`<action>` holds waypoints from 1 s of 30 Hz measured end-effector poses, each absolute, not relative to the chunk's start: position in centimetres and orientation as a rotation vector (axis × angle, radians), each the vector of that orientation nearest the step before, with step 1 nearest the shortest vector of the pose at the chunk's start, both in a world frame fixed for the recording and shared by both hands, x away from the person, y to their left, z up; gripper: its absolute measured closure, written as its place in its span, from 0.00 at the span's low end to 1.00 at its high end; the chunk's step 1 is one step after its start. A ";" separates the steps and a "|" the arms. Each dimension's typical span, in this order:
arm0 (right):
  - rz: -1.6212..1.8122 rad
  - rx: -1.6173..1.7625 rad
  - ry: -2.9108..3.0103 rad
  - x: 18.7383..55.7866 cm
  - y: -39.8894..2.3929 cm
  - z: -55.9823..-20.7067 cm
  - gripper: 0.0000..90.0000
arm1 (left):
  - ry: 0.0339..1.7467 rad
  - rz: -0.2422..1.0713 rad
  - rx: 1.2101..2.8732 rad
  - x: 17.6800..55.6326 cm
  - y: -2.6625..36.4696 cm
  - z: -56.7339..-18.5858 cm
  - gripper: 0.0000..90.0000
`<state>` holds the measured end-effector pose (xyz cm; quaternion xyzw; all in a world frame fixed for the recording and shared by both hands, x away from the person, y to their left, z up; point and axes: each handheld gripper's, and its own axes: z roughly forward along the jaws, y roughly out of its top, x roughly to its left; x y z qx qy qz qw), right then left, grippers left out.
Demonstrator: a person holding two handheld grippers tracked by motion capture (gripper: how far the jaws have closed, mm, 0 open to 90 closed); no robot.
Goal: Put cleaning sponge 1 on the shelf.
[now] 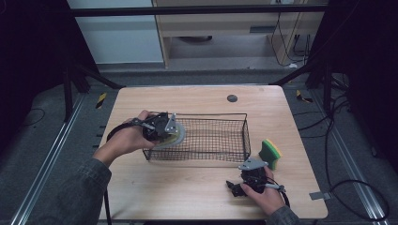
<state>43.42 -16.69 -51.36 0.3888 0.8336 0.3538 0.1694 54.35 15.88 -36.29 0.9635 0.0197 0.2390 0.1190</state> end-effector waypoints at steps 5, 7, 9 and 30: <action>1.007 1.105 2.369 43.4 -16.7 -51.4 0.01 | 0.080 0.685 2.823 54.6 16.4 -36.8 0.77; 1.007 1.106 2.369 43.4 -16.7 -51.4 0.01 | 0.084 0.681 2.825 54.7 16.5 -36.9 0.77; 1.006 1.106 2.369 43.4 -16.7 -51.4 0.01 | 0.094 0.670 2.826 54.8 16.7 -37.3 0.77; 1.006 1.106 2.369 43.4 -16.7 -51.4 0.01 | 0.156 0.574 2.839 55.8 17.1 -39.9 0.77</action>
